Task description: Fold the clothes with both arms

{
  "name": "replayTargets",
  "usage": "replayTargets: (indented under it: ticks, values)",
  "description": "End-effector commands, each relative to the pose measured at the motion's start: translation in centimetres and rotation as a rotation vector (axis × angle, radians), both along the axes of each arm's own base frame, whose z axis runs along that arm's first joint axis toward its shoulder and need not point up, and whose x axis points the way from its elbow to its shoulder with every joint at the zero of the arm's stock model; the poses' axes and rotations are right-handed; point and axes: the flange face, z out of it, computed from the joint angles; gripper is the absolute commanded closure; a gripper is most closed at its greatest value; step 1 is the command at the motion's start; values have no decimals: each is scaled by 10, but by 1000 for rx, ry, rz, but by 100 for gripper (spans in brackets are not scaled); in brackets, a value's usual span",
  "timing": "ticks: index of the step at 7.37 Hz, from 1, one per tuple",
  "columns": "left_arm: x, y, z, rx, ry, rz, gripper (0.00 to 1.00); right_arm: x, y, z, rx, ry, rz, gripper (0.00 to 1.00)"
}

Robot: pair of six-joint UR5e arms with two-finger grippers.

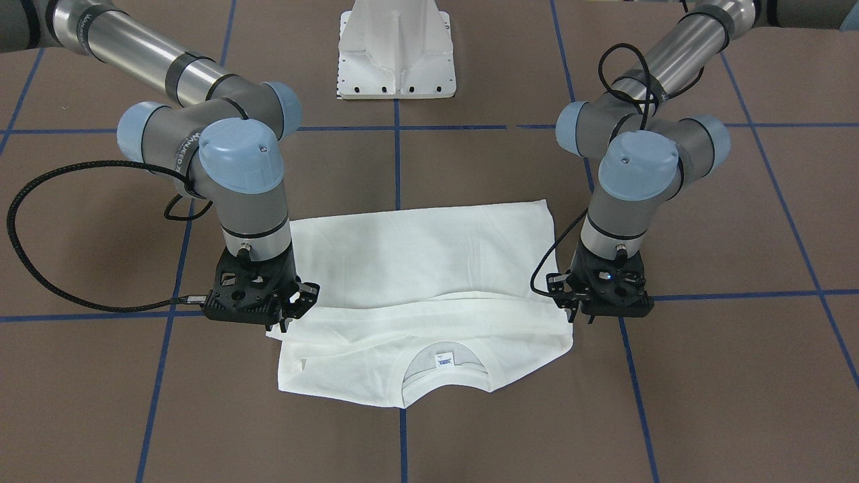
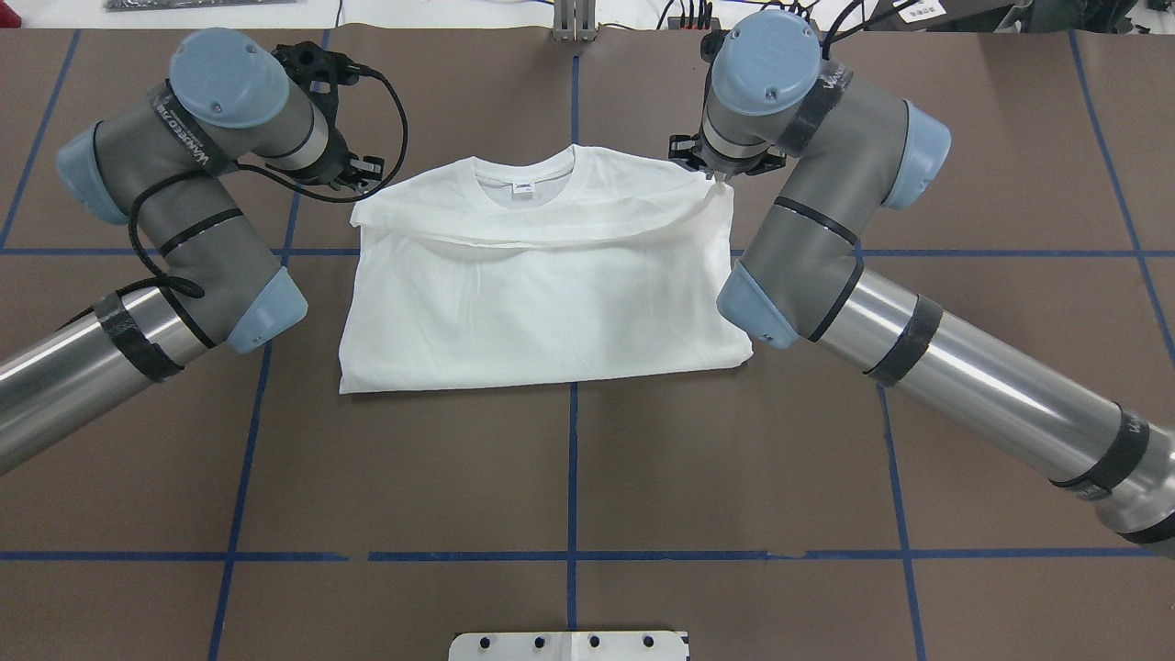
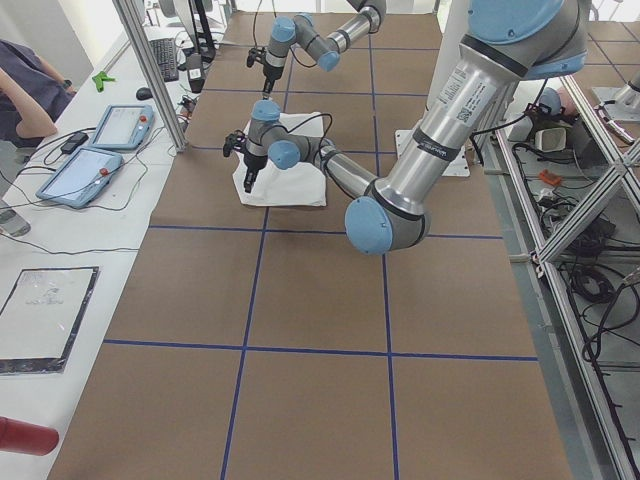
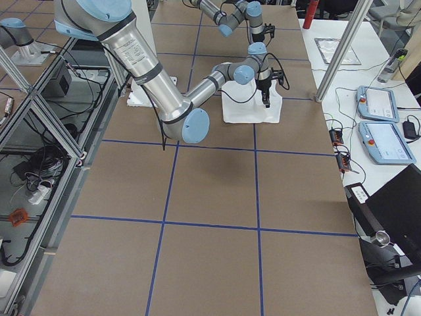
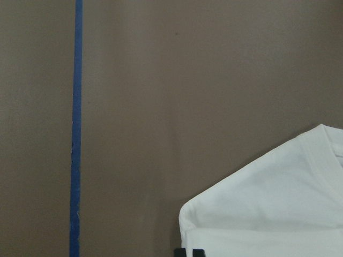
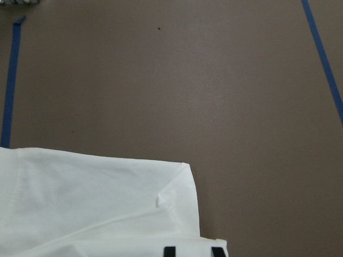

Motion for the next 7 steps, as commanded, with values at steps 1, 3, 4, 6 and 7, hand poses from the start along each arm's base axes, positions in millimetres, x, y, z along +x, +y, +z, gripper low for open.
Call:
replayTargets:
  ticks: [1,3,4,6,7]
  values:
    - [-7,22,12,-4,9,9,0,0,1,-2,0,-11,-7,0]
    - [50,65,28,-52,1,69,0,1,4,1,-1,-10,-9,0]
    - [57,71,26,-65,8,67,0,1,4,1,-1,-10,-9,0]
    - [68,65,31,-105,2,41,0,1,4,1,-1,-10,-9,0]
    - [75,51,34,-152,2,-7,0,1,4,0,2,-11,-7,0]
